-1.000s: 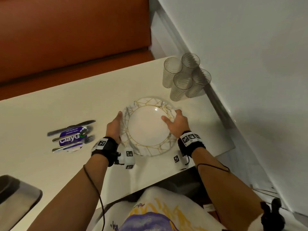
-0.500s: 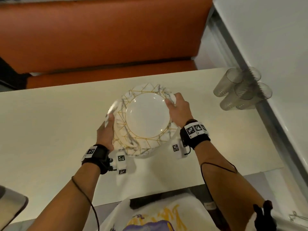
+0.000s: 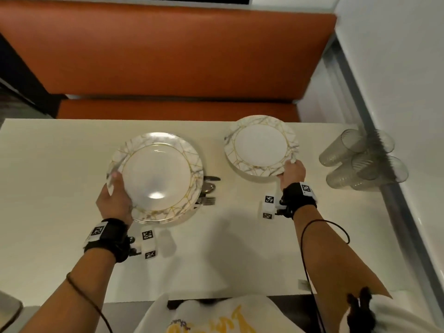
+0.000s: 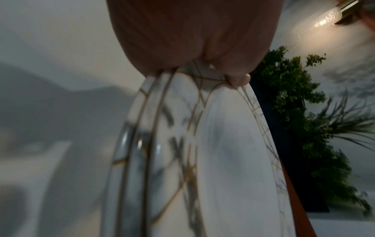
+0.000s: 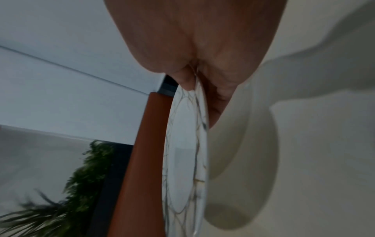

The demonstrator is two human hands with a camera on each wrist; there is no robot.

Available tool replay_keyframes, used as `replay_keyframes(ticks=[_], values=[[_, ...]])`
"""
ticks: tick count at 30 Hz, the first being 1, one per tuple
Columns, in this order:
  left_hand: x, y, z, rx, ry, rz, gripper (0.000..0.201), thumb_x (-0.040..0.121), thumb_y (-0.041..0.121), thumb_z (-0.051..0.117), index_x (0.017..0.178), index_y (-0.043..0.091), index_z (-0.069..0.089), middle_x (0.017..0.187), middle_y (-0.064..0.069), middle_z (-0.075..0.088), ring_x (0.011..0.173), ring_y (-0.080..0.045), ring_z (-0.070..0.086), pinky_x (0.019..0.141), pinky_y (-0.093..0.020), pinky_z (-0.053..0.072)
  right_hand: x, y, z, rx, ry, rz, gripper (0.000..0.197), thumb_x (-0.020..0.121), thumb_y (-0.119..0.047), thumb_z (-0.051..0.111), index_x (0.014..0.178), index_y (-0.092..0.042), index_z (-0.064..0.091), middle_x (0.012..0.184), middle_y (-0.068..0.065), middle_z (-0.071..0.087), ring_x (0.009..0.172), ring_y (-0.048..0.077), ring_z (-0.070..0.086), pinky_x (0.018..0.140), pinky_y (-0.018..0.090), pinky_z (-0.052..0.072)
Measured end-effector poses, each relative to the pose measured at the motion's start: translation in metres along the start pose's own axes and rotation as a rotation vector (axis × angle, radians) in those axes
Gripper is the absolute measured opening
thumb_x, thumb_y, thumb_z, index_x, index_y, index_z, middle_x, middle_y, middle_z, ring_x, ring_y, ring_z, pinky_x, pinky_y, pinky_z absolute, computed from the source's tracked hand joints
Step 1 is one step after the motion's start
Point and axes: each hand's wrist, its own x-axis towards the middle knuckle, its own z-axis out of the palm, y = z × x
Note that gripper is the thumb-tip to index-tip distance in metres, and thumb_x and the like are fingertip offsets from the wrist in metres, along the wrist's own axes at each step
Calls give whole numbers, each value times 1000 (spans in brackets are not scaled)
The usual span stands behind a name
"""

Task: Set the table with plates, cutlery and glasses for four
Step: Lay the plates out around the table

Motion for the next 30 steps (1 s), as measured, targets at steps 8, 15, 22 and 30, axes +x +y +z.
replay_keyframes(ticks=[8,15,22,30], values=[[-13,4,11,-67,196,15,34,93,61,63,109,33,75,102,16,75,103,-6,71,88,-26,59,52,39,10,-293,11,101,50,90,-28,49,134,-6,57,130,14,64,106,35,64,93,46,55],[-20,-3,19,-97,225,34,44,87,68,65,110,31,77,102,14,76,100,-7,71,95,-36,59,69,46,5,-525,24,68,40,86,-32,55,113,-5,66,106,17,74,78,35,75,59,41,63],[-33,-6,27,-97,196,36,47,88,69,63,114,31,75,107,11,75,105,-12,71,95,-35,58,48,25,6,-472,-14,59,27,93,-10,59,117,2,62,107,21,69,57,32,72,32,19,43],[-41,-5,33,-97,167,13,51,95,58,65,127,20,72,111,4,75,104,-12,71,91,-29,59,49,13,12,-489,-13,68,33,92,-14,62,122,0,59,116,20,69,61,31,75,37,22,49]])
